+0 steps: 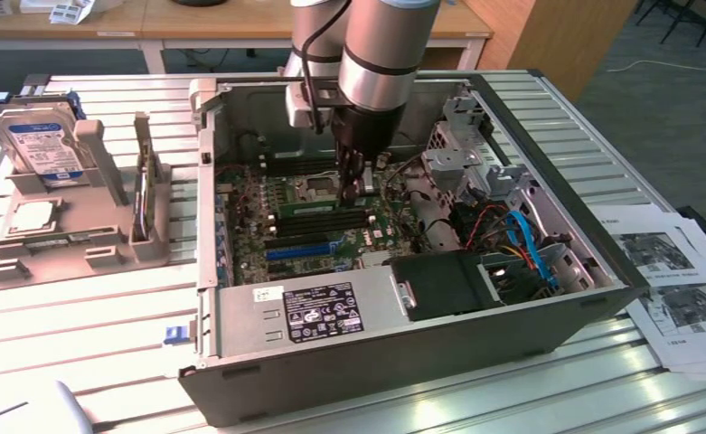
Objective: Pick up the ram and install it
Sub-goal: 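Insert the ram into the slot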
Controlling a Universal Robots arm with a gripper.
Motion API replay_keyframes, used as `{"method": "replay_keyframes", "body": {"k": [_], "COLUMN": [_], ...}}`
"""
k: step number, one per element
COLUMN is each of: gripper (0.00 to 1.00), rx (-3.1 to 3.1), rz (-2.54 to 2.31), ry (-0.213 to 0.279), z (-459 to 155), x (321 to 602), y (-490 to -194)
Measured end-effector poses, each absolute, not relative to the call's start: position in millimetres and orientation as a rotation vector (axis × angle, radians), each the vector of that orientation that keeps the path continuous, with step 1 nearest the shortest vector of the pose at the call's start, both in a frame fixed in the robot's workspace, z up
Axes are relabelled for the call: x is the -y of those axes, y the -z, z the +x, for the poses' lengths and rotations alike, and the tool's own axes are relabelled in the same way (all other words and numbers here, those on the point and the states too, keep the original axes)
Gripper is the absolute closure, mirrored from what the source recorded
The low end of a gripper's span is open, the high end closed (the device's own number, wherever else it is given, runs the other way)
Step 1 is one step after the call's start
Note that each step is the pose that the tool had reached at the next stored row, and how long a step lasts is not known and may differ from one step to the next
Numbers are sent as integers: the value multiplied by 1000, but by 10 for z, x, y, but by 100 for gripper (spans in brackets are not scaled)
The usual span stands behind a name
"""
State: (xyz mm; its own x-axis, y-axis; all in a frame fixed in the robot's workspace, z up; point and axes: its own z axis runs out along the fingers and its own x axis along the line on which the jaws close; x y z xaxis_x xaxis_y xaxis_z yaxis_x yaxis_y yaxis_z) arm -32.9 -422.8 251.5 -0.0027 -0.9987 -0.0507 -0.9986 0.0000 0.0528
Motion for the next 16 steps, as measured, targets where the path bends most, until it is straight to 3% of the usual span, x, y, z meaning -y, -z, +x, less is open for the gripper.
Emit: {"method": "replay_keyframes", "body": {"k": [16], "gripper": [88], "rx": [2220], "rz": [2218], "ry": [115], "z": [-328], "x": [4190], "y": [-2427]}}
